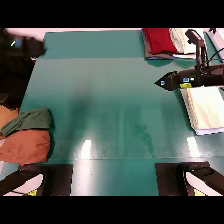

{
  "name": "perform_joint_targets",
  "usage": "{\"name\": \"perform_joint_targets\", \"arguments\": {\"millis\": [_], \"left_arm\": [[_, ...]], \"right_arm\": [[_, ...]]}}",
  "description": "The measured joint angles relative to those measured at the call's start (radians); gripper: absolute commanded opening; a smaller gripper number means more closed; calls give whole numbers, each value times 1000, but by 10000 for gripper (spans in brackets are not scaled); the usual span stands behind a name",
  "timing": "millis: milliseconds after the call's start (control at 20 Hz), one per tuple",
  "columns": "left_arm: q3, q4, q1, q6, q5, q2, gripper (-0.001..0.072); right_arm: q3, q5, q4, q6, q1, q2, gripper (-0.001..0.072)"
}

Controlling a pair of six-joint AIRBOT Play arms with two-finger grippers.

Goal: Fold the shirts.

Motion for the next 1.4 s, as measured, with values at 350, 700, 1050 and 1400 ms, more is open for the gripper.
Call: {"name": "perform_joint_targets", "arguments": {"millis": [350, 700, 1050, 1400], "left_arm": [[-504, 113, 259, -14, 36, 74, 706], [-690, 154, 306, -22, 137, 21, 185], [-551, 153, 279, -22, 100, 87, 28], [-32, 139, -94, 42, -3, 169, 27]], "right_arm": [[0, -4, 0, 0, 0, 0, 21], [0, -6, 6, 0, 0, 0, 21], [2, -59, 8, 0, 0, 47, 20], [5, -250, 8, 39, 0, 175, 20]]}}
